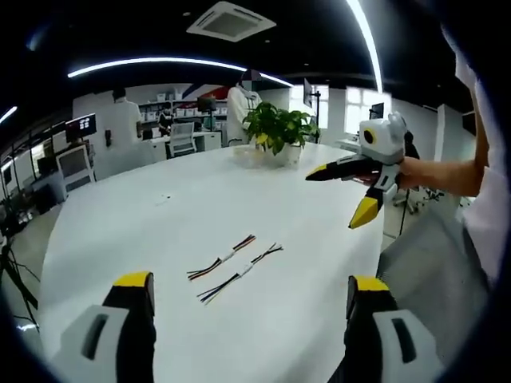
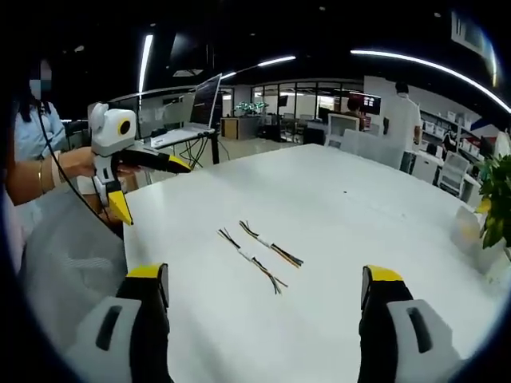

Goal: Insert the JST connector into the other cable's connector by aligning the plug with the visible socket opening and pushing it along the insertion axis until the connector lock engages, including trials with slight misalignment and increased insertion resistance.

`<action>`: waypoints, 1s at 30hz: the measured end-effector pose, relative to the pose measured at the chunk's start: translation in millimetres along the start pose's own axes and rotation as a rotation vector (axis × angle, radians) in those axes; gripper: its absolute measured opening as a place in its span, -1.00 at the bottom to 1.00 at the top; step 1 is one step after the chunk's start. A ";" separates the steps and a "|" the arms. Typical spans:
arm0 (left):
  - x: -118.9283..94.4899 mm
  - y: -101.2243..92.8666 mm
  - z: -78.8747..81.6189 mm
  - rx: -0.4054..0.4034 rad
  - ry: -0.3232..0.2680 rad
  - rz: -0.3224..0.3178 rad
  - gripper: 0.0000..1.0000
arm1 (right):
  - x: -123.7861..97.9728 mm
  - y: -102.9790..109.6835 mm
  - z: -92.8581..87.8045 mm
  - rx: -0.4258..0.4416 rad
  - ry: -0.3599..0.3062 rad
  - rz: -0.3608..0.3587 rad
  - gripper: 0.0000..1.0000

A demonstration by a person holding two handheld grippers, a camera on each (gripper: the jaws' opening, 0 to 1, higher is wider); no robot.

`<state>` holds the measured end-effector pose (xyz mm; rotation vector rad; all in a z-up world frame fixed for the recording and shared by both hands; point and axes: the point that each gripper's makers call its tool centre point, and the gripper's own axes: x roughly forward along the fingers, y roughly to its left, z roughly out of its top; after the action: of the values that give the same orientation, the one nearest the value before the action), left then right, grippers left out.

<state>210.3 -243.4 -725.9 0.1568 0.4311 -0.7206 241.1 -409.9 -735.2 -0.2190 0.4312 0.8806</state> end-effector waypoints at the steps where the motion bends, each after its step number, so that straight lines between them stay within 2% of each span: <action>1: -1.6 0.1 0.0 -0.002 0.000 0.003 0.97 | -1.1 -1.5 -1.8 0.005 0.006 -0.008 0.99; 5: -6.6 0.4 1.6 -0.029 -0.009 0.005 0.97 | -3.4 -2.3 -6.6 0.024 0.011 -0.016 0.99; 16: -14.4 -5.5 -0.1 -0.078 -0.036 0.020 0.97 | -11.3 6.0 -4.3 0.040 0.001 -0.020 0.99; 21: -17.3 -5.9 -8.9 -0.080 -0.008 0.035 0.97 | -14.0 6.1 -7.3 0.056 0.006 -0.027 0.99; 30: -23.1 -8.1 -7.9 -0.090 -0.012 0.046 0.97 | -17.3 8.5 -5.0 0.054 -0.002 -0.024 0.99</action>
<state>186.9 -233.3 -722.9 0.0774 0.4466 -0.6558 223.4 -418.5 -731.9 -0.1735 0.4489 0.8441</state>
